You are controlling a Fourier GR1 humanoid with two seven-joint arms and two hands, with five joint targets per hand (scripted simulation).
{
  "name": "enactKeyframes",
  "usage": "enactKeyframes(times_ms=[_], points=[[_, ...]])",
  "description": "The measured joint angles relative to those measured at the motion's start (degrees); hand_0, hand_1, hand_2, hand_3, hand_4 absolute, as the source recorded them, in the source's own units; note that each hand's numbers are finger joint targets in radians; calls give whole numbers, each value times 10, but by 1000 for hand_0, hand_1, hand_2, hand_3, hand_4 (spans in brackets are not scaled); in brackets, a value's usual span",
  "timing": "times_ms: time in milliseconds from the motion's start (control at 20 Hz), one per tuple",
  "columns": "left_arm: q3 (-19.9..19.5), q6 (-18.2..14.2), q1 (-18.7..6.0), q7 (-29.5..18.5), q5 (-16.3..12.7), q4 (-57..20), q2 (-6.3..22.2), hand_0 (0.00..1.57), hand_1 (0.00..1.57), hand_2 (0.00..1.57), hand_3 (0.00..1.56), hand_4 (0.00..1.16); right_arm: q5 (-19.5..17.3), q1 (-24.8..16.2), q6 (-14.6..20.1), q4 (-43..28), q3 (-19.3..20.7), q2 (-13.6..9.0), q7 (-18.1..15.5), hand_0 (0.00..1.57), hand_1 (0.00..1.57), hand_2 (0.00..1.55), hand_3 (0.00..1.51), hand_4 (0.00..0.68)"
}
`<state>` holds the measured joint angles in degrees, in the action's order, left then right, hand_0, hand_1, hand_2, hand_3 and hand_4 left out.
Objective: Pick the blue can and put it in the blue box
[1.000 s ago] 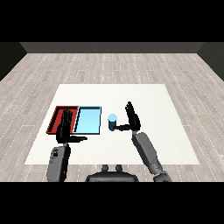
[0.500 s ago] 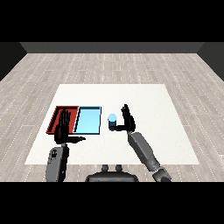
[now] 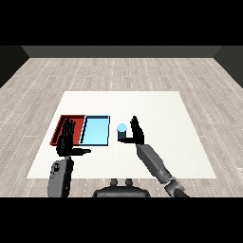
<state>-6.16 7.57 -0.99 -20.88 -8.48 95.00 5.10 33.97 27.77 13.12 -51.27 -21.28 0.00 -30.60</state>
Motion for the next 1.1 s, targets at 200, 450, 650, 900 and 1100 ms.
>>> enactKeyframes(times_ms=[200, 450, 650, 900, 1100], points=[[6, -5, 3, -13, 10, -12, -9, 0, 0, 0, 0, 0, 41, 29, -1, 41, -19, 0, -18, 0, 0, 0, 0, 0], [3, -3, 1, -7, 4, -10, -8, 0, 0, 0, 0, 0, 94, 60, 11, 72, -55, 0, -34, 0, 0, 0, 0, 0], [5, -8, 1, 7, 2, 5, -12, 0, 0, 0, 0, 0, 121, 81, 7, 104, -69, 0, -46, 0, 0, 0, 0, 0], [6, -9, -6, -5, 6, -10, -15, 0, 0, 0, 0, 0, 153, 114, -3, 144, -83, 0, -48, 0, 0, 0, 0, 0], [4, -6, 11, 6, -1, 13, -12, 0, 0, 0, 0, 0, 177, 128, 3, 155, -108, 0, -47, 0, 0, 0, 0, 0]])
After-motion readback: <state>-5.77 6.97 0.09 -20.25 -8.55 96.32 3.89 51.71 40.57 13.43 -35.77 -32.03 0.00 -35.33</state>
